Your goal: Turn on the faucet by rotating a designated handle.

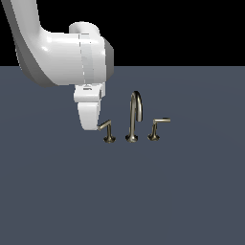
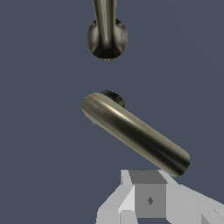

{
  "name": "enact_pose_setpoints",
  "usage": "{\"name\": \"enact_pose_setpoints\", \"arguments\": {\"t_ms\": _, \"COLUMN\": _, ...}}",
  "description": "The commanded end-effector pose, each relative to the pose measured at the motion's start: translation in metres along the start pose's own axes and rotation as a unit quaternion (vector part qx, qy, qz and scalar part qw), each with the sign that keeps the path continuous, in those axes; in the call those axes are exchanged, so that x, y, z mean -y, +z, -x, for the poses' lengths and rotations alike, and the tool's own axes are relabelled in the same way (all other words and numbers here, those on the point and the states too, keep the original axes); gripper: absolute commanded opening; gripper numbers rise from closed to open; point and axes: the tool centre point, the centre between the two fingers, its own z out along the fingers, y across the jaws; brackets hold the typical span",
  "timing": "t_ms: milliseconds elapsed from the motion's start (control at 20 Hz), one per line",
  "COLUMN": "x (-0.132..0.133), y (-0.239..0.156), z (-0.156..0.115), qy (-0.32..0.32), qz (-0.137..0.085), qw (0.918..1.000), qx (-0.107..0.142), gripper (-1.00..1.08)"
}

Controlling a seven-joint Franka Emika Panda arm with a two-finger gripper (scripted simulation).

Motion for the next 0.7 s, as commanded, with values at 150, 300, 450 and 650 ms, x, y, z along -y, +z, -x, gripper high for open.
{"name": "enact_pose_setpoints", "arguments": {"t_ms": 150, "x": -0.009, "y": 0.000, "z": -0.016, "qy": 0.002, "qz": 0.001, "qw": 1.0000, "qx": -0.001, "gripper": -1.00}}
{"name": "enact_pose_setpoints", "arguments": {"t_ms": 300, "x": -0.017, "y": 0.000, "z": -0.027, "qy": 0.002, "qz": 0.002, "qw": 1.0000, "qx": -0.001, "gripper": -1.00}}
{"name": "enact_pose_setpoints", "arguments": {"t_ms": 450, "x": -0.025, "y": -0.001, "z": -0.039, "qy": 0.003, "qz": 0.004, "qw": 1.0000, "qx": -0.002, "gripper": -1.00}}
{"name": "enact_pose_setpoints", "arguments": {"t_ms": 650, "x": -0.023, "y": 0.000, "z": -0.028, "qy": -0.011, "qz": 0.002, "qw": 0.9999, "qx": 0.002, "gripper": -1.00}}
